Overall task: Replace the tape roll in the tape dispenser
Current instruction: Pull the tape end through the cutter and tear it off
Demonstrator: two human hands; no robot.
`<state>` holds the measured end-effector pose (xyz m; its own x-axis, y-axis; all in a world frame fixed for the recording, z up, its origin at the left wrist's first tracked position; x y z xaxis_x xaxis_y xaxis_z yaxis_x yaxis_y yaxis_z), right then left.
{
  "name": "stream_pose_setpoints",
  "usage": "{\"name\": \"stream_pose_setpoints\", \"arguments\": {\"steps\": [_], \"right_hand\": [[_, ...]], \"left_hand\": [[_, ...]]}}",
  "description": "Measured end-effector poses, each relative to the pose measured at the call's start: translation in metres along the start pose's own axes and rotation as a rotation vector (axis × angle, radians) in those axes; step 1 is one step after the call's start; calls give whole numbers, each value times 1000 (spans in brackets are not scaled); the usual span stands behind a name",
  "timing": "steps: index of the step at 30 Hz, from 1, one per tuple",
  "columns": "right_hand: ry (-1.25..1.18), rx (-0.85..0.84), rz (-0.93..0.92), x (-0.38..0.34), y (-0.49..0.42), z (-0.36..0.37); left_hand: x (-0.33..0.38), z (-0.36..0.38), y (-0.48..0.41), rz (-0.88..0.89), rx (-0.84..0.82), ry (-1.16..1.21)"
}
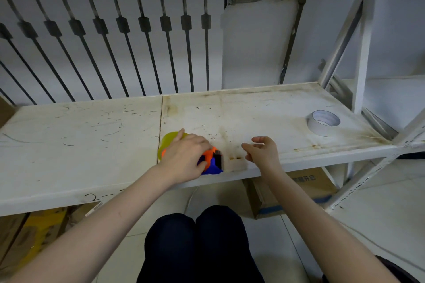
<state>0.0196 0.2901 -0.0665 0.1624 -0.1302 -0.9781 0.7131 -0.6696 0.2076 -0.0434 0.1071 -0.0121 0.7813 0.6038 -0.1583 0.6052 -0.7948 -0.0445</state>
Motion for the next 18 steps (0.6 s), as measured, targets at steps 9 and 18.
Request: {"name": "stream_pose_setpoints", "arguments": {"steps": [9, 18], "right_hand": [[243, -135, -53, 15, 5, 9], [303, -191, 13, 20, 6, 13]], "left_hand": [[-1, 3, 0, -10, -16, 11], [-1, 4, -3, 1, -7, 11]]}}
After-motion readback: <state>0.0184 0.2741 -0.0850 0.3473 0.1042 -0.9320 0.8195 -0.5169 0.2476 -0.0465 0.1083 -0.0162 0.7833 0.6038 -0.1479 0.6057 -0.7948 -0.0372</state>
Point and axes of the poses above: each hand's wrist, its own y-axis away from the middle knuckle, its own z-axis out of the palm, x = y × z, the point moved 7 cm from there along -y, towards the middle knuckle, and after that the axes turned 10 degrees about -y, right-handed, at the moved point
